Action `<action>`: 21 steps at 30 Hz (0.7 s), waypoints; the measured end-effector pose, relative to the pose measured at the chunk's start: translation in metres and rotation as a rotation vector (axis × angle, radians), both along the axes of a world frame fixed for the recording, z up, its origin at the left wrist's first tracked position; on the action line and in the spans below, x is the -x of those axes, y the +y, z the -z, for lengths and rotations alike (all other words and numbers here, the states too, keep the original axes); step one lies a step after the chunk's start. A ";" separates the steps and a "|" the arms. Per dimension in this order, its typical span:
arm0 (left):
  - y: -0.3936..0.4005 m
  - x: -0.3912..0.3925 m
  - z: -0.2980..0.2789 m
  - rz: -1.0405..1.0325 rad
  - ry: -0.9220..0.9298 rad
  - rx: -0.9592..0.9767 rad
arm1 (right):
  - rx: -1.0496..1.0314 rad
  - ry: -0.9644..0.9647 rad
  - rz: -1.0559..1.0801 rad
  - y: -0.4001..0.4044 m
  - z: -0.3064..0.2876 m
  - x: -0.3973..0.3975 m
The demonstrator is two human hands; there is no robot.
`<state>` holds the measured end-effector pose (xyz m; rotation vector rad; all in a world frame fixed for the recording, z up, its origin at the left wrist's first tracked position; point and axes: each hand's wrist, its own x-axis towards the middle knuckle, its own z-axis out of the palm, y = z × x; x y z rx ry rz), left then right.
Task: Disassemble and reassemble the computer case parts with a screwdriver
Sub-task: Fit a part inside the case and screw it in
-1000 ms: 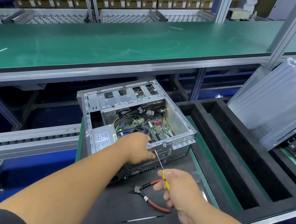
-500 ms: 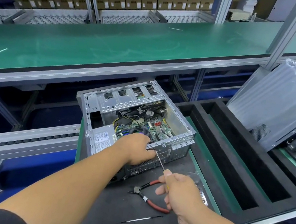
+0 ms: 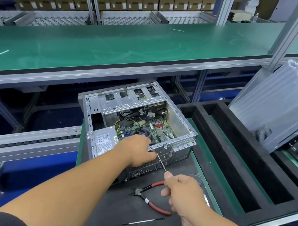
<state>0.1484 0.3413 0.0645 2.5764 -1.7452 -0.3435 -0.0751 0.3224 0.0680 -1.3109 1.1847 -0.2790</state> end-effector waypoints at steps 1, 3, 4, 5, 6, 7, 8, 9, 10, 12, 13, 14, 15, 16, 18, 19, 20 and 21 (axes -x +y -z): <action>0.000 0.000 0.000 0.000 0.004 0.001 | -0.011 0.003 -0.005 0.000 0.000 0.000; 0.000 0.000 0.001 -0.006 0.012 0.006 | -0.030 0.003 -0.014 0.001 0.001 0.000; 0.000 0.000 0.001 -0.009 0.013 0.011 | -0.036 0.004 -0.017 0.001 0.001 0.000; 0.000 -0.001 0.001 -0.010 0.013 0.018 | -0.040 0.005 -0.018 0.001 0.001 -0.001; 0.001 -0.001 0.001 -0.011 0.013 0.024 | -0.045 0.003 -0.016 0.001 0.002 -0.001; 0.001 -0.001 0.001 -0.011 0.014 0.029 | -0.052 -0.006 -0.009 0.000 0.002 -0.001; 0.001 -0.001 0.001 -0.011 0.016 0.030 | -0.063 -0.021 0.002 0.000 0.002 -0.001; 0.001 0.000 0.001 -0.012 0.016 0.028 | -0.070 -0.038 0.013 -0.001 0.002 0.000; 0.001 0.000 0.001 -0.013 0.014 0.024 | -0.071 -0.050 0.023 -0.002 0.001 0.000; 0.001 0.001 0.000 -0.020 0.013 0.017 | -0.069 -0.062 0.040 -0.002 0.000 0.000; 0.000 0.001 -0.001 -0.024 0.016 0.017 | -0.071 -0.069 0.047 -0.001 0.000 -0.001; 0.000 0.002 -0.001 -0.029 0.021 0.017 | -0.075 -0.076 0.052 0.000 0.000 -0.001; 0.000 0.002 -0.002 -0.034 0.025 0.019 | -0.077 -0.081 0.053 0.000 0.000 -0.001; 0.000 0.003 -0.002 -0.038 0.025 0.019 | -0.072 -0.083 0.050 0.000 -0.001 -0.001; 0.000 0.003 -0.002 -0.046 0.023 0.018 | -0.049 -0.074 0.032 0.000 -0.001 -0.002; 0.000 0.003 -0.002 -0.050 0.022 0.018 | -0.044 -0.067 0.021 0.001 0.000 -0.002; 0.000 0.004 -0.003 -0.055 0.024 0.019 | -0.049 -0.059 0.012 0.001 0.000 -0.003; 0.000 0.004 -0.003 -0.059 0.027 0.019 | -0.062 -0.052 0.005 0.001 0.001 -0.003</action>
